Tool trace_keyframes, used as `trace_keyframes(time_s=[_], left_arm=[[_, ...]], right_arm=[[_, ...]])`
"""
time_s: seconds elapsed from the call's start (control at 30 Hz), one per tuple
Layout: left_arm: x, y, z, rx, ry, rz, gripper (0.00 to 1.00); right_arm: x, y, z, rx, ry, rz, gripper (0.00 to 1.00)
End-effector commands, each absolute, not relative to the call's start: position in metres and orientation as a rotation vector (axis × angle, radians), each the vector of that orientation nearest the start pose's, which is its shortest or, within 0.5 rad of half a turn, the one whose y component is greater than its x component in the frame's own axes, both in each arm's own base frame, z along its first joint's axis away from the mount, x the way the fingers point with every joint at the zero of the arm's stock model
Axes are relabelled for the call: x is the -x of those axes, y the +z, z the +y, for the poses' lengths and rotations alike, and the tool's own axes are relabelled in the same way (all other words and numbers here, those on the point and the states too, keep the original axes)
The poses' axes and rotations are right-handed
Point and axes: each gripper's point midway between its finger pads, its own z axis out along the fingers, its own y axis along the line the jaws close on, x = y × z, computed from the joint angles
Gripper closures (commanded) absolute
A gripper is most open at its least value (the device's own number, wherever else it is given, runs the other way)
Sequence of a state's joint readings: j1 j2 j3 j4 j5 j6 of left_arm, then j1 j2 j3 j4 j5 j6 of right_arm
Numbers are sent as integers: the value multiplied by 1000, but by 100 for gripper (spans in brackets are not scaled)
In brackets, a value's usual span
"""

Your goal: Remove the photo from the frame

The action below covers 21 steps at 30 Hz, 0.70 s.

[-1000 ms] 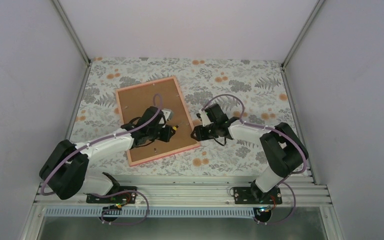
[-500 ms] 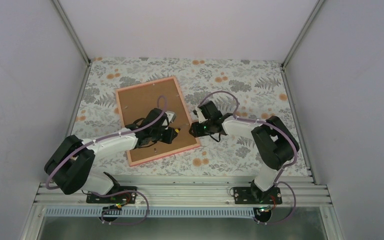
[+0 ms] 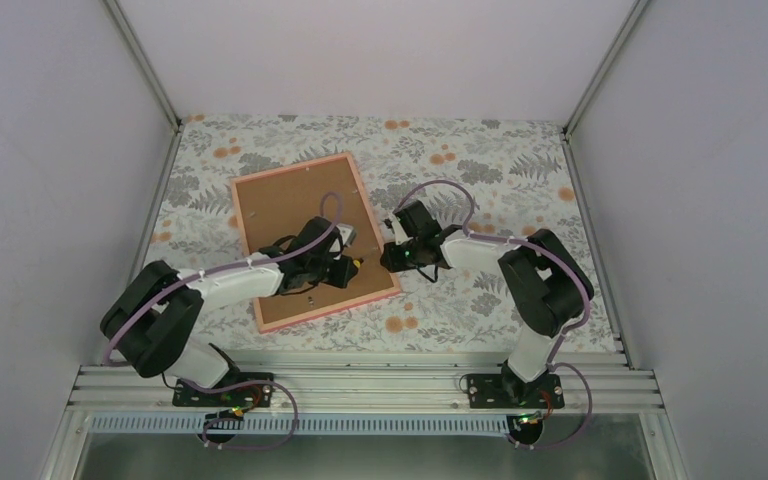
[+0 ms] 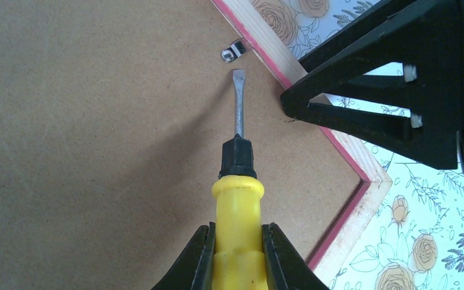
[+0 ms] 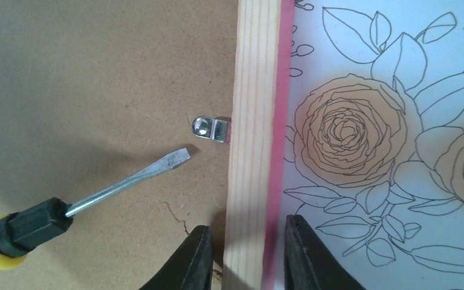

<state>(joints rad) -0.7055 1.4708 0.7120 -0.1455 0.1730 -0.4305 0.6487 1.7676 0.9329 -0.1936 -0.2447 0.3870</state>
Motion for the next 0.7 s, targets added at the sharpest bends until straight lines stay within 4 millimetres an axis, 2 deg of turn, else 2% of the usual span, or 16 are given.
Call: trace_keyframes(time_s=[0.0, 0.23, 0.67], left_arm=[[-268, 72, -272, -437, -710, 2499, 98], [-271, 69, -274, -439, -705, 2504, 98], [-274, 62, -274, -424, -688, 2513, 98]], right_arm=[[-293, 12, 276, 448, 611, 2716, 80], [-289, 8, 277, 446, 618, 2728, 89], [-286, 8, 278, 438, 626, 2733, 92]])
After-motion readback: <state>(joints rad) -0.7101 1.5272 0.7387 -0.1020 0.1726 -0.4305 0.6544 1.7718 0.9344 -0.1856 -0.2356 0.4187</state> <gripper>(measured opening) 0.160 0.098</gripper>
